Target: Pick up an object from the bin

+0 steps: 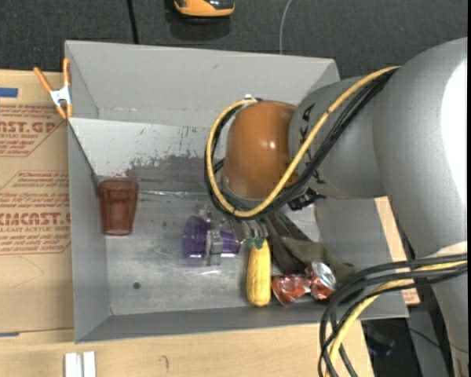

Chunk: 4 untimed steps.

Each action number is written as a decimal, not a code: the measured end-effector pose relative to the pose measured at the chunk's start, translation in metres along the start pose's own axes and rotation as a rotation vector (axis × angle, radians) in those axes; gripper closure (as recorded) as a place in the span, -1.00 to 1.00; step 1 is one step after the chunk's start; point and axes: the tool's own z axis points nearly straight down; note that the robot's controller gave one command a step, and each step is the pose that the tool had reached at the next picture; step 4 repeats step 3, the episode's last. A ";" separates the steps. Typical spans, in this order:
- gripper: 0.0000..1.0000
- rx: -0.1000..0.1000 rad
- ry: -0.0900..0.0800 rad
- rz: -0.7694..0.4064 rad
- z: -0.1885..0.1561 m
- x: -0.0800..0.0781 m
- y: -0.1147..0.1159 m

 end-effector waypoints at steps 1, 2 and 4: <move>1.00 0.000 -0.006 0.000 -0.020 -0.001 0.000; 1.00 0.000 -0.005 0.000 -0.042 0.000 0.000; 1.00 0.000 -0.010 0.000 -0.063 -0.001 0.000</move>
Offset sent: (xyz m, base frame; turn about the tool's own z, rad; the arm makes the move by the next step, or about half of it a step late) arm 0.0000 0.0001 0.0983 0.0000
